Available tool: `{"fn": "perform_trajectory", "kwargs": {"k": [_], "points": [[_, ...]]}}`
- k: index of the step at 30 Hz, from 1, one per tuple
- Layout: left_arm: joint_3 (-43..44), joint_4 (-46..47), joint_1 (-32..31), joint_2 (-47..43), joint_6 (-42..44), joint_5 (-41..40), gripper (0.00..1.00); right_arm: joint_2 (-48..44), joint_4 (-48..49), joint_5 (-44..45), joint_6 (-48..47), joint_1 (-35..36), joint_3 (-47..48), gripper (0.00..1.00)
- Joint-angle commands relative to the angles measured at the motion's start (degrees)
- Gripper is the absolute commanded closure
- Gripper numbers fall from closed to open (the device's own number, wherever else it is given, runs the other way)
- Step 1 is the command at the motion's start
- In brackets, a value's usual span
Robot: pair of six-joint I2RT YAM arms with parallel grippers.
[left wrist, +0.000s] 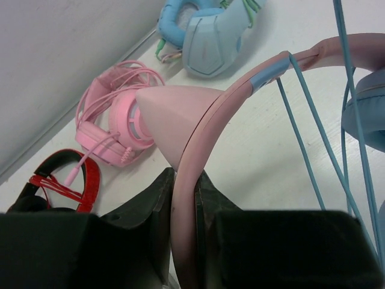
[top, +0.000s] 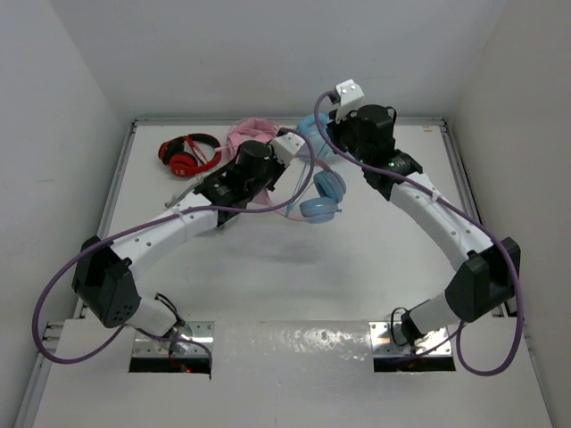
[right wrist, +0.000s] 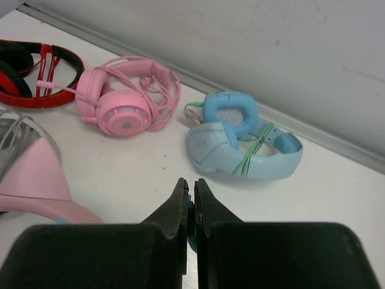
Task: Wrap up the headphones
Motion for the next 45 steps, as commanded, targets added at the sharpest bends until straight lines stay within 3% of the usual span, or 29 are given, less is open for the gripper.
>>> {"fn": "perform_trajectory", "kwargs": {"k": [1, 11, 16, 22, 31, 37, 45], "points": [[2.02, -11.77, -0.84, -4.77, -0.65, 9.73, 1.00, -1.01, 12.14, 3.14, 4.49, -7.24, 0.60, 1.00], [10.02, -19.88, -0.84, -5.48, -3.82, 24.24, 1.00, -2.67, 19.35, -13.66, 8.38, -9.19, -9.95, 1.00], [9.76, -20.05, -0.84, -4.95, -1.97, 23.54, 1.00, -6.45, 24.18, -14.45, 10.75, -9.28, -12.86, 1.00], [11.25, -19.79, -0.84, -4.86, -3.64, 22.40, 1.00, -8.30, 23.40, -14.54, 10.76, -9.28, -12.76, 1.00], [22.24, -24.45, -0.75, -5.30, -9.53, 22.33, 1.00, -9.44, 24.88, -23.68, 12.42, -9.28, -23.91, 1.00], [19.96, -23.31, -0.75, -5.48, -6.81, 8.52, 1.00, -16.73, 30.96, -14.39, 13.40, -9.28, -31.66, 1.00], [18.20, -23.04, -0.75, -5.21, -5.92, 8.50, 1.00, -17.45, 27.27, -8.39, 8.65, -9.36, -27.72, 1.00]]}}
